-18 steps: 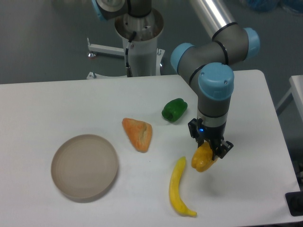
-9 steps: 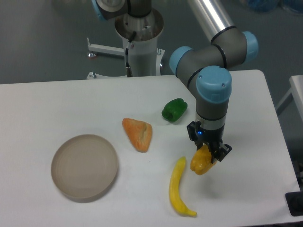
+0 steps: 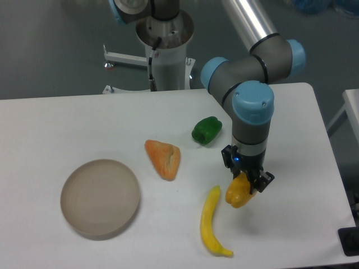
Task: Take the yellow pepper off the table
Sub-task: 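Hold the yellow bell pepper raised above the table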
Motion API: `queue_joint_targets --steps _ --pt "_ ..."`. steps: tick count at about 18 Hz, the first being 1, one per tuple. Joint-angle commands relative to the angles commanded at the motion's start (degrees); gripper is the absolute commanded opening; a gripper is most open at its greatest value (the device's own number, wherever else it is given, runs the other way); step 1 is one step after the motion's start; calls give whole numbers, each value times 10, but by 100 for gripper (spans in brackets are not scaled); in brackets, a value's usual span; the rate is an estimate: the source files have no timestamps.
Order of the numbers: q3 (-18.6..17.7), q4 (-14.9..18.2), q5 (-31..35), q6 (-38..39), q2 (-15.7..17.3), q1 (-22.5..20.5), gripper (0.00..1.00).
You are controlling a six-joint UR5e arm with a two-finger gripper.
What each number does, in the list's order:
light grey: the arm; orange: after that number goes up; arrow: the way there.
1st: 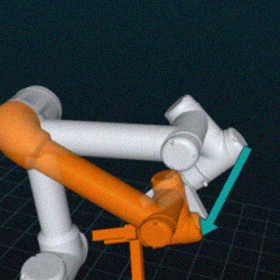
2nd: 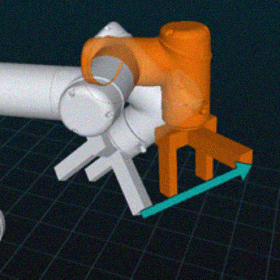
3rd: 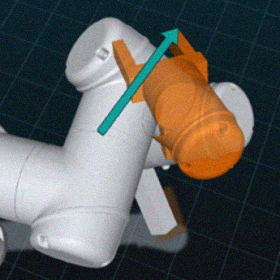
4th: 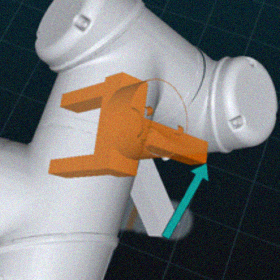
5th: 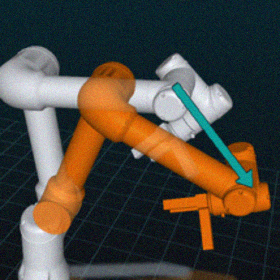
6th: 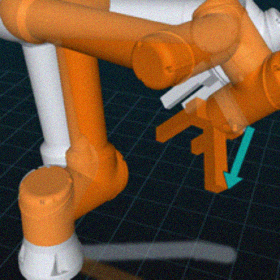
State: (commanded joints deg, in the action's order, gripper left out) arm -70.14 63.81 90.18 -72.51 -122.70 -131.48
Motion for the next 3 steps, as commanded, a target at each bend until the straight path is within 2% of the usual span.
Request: queue_joint_targets --steps 3 --pt "0 -3 0 1 -2 0 44"
